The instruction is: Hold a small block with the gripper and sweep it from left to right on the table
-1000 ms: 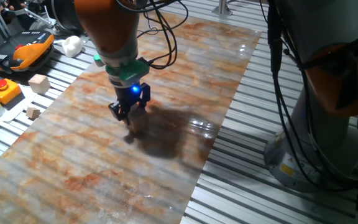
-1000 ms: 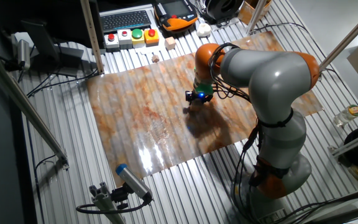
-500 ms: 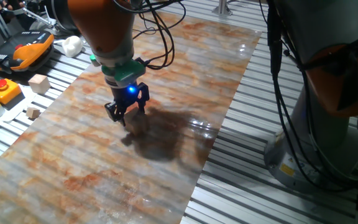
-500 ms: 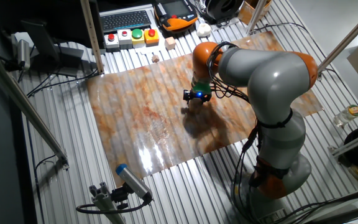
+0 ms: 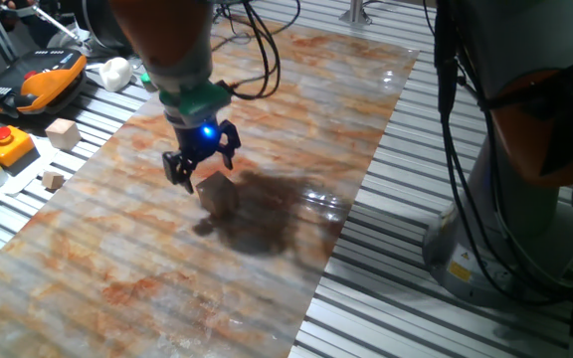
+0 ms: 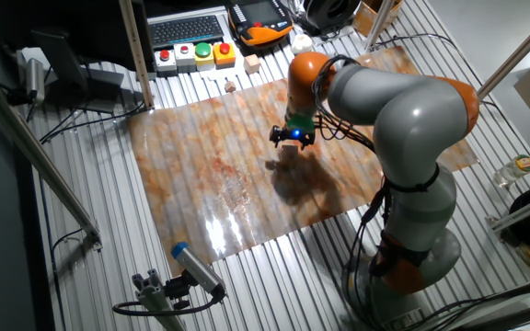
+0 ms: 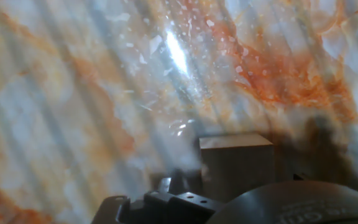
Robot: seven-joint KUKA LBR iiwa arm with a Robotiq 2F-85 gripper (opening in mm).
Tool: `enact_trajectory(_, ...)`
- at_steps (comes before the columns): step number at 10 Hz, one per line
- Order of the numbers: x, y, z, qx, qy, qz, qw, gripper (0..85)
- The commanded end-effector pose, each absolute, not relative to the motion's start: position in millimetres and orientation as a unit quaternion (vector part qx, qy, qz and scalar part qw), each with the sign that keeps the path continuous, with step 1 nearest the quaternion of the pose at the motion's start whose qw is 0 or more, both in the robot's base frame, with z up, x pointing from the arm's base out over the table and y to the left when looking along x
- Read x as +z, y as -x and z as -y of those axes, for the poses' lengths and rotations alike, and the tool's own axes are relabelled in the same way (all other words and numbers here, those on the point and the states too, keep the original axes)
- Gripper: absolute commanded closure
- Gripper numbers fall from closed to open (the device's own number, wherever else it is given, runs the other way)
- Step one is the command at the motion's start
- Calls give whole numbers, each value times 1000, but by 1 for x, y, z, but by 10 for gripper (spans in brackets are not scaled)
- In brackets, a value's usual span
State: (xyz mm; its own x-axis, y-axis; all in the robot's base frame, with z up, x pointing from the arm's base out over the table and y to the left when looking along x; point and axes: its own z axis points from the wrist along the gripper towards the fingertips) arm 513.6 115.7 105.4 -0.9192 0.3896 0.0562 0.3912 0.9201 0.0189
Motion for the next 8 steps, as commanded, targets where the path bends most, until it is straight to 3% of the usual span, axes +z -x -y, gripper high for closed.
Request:
enact_trajectory(1,117,-515,-118,-15,202,979,24,0)
enact_trajectory(2,132,-519,-122,-15,203,979,25,0)
enact_trajectory(3,147,-525,-123,-17,200,979,29,170)
enact_trajectory(5,169,-537,-116,-16,181,983,23,170)
enact_trajectory(8,207,-548,-94,-8,126,992,22,680)
